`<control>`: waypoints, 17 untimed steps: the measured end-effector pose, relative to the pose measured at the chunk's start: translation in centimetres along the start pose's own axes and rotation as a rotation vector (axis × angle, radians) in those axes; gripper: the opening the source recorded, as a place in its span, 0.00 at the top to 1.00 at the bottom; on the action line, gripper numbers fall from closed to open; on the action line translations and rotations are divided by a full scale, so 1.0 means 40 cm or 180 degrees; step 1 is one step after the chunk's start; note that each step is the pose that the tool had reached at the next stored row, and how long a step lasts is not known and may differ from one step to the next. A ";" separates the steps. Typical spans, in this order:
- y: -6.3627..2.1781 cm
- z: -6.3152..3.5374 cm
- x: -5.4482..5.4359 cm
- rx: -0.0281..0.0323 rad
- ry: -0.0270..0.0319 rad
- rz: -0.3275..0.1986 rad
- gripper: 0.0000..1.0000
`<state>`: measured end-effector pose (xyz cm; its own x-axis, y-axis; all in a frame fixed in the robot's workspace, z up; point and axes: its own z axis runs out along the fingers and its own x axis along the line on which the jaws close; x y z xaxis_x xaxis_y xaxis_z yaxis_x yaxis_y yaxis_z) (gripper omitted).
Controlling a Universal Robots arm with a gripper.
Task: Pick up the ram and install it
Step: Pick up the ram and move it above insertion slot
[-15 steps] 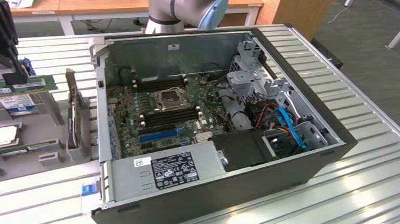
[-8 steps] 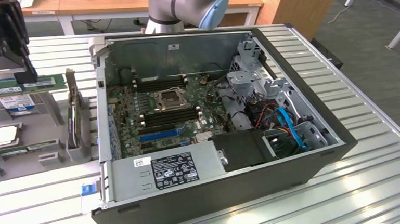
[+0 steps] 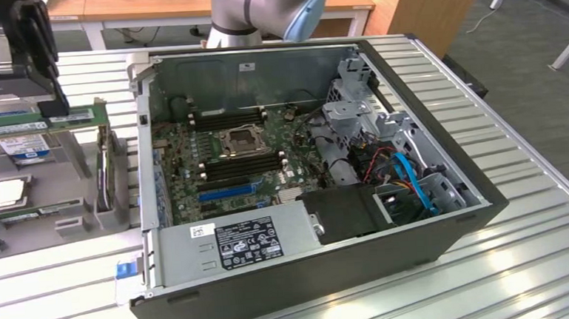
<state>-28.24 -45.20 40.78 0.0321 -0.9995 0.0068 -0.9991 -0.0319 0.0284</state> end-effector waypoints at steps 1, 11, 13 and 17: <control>-0.005 0.000 0.000 0.0000 0.0000 0.0000 0.88; -0.058 -0.002 0.002 0.0000 0.0000 -0.0001 0.88; -0.069 -0.002 0.002 0.0000 0.0000 -0.0002 0.88; -0.091 -0.003 0.003 0.0000 0.0000 -0.0002 0.88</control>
<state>-24.60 -45.20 40.78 0.0326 -0.9994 0.0068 -0.9991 -0.0324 0.0284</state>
